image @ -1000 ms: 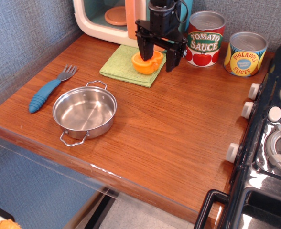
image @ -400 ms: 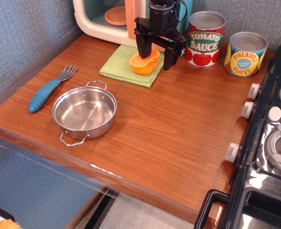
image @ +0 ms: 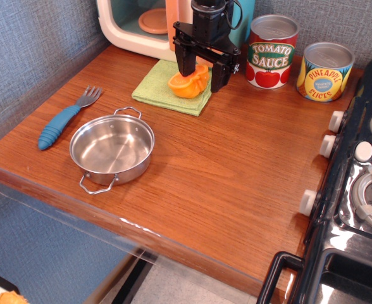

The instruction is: Move the orange to the front right edge of the table

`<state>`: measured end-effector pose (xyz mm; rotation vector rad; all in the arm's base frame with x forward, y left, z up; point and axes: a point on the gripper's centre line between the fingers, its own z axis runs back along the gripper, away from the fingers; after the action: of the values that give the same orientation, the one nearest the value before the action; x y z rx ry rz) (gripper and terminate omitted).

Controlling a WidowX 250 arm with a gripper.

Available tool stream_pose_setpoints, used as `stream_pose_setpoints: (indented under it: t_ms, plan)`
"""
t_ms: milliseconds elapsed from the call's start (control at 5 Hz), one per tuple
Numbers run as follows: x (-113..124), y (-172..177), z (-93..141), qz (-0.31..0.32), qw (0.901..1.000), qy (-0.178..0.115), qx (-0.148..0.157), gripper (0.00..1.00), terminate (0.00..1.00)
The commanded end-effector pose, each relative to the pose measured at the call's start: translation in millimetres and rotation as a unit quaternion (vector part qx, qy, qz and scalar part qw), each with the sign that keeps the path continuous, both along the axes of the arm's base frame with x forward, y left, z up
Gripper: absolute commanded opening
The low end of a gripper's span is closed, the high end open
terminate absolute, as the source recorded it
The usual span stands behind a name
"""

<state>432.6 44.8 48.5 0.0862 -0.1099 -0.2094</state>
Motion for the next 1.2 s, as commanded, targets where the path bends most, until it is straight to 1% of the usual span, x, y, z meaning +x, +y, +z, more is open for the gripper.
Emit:
stream_pose_setpoints:
  t_ms: [0, 200, 800, 1000]
  plan:
    - [6.0, 17.2, 17.5, 0.004, 0.9997, -0.018, 0.017, 1.00, 0.00]
    - [6.3, 26.2, 16.7, 0.006, 0.9996, -0.016, 0.024, 1.00, 0.00]
    - [7.0, 44.2, 8.6, 0.015, 0.9997, -0.005, 0.016, 1.00, 0.00]
    - [4.8, 43.8, 12.0, 0.019, 0.9996, -0.014, 0.013, 0.00, 0.00]
